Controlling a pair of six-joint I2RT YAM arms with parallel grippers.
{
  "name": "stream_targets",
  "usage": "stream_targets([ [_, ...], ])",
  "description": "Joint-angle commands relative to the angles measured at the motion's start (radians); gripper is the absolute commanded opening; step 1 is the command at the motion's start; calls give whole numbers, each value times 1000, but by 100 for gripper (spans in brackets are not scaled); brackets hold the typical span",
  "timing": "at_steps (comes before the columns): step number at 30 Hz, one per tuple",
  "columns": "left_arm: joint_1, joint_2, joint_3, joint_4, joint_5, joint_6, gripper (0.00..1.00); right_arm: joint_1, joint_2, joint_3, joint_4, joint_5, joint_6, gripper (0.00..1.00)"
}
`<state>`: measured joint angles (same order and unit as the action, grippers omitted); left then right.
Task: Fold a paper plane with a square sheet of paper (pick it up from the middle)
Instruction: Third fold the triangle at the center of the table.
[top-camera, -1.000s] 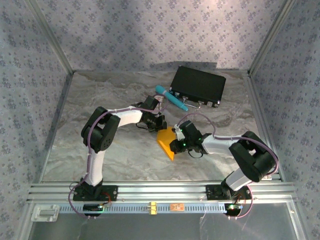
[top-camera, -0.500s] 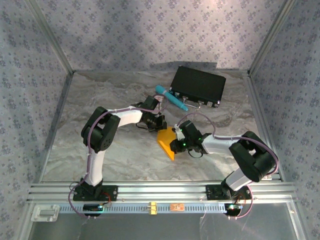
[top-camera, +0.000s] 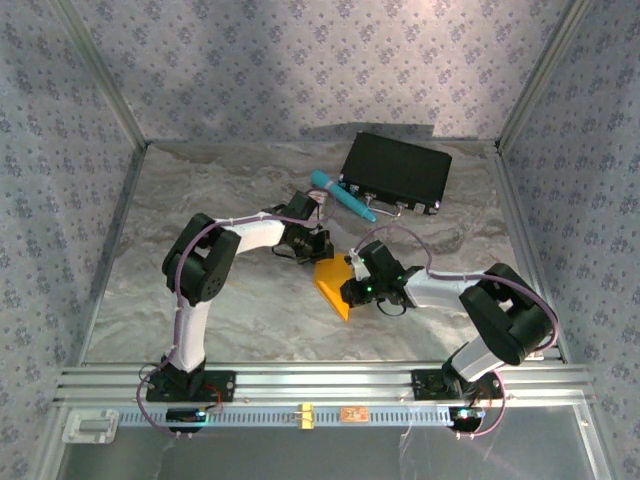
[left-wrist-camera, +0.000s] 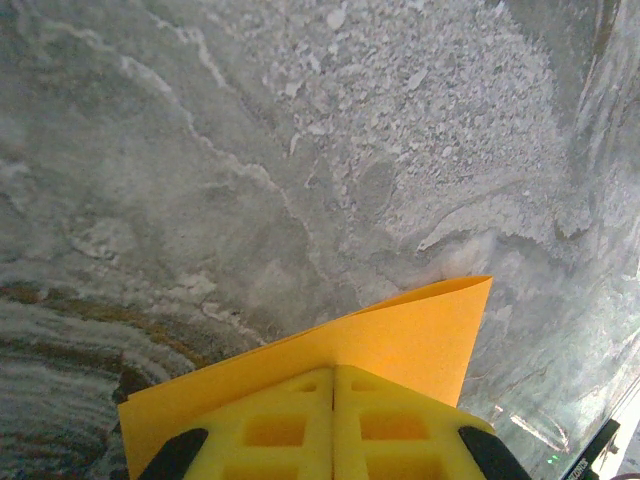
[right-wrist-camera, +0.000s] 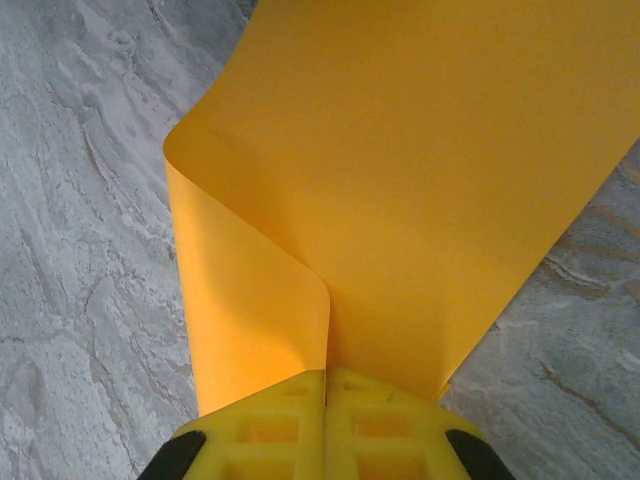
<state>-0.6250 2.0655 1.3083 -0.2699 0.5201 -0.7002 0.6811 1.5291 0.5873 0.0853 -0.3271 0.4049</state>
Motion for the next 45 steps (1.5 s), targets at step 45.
stream_targets([
  [45, -81, -443, -570, 574, 11, -373, 2, -33, 61, 14, 14, -1, -2, 1],
])
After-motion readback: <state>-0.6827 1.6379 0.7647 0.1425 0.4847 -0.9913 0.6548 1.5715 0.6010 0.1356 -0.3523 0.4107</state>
